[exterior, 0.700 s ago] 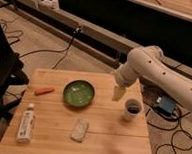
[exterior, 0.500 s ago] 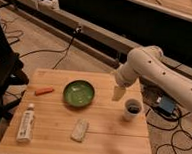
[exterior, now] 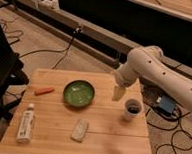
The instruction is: Place the white sponge in the ceramic bowl
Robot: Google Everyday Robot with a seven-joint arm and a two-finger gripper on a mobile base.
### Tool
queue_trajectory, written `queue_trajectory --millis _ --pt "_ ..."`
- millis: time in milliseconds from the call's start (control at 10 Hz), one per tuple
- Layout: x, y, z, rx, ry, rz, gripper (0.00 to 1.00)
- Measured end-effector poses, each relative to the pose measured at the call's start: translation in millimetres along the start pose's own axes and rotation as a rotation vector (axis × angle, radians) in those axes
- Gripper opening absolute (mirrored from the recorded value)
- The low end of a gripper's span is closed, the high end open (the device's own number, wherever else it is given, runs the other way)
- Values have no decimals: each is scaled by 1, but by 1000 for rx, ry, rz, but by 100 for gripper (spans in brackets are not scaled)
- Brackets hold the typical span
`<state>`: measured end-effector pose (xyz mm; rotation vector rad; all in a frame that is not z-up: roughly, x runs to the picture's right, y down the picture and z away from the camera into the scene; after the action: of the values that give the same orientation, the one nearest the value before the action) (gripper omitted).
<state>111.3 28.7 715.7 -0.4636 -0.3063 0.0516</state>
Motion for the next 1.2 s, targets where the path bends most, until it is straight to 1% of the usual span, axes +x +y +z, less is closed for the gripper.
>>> queue_trajectory --millis 800,1000,1100,1200 --pt "0 0 0 0 0 0 80" --pt "-1 0 -1 -3 1 -10 80" --pt "-4 1 -2 -15 -1 -45 80" --pt "-11 5 0 -40 -9 -110 80"
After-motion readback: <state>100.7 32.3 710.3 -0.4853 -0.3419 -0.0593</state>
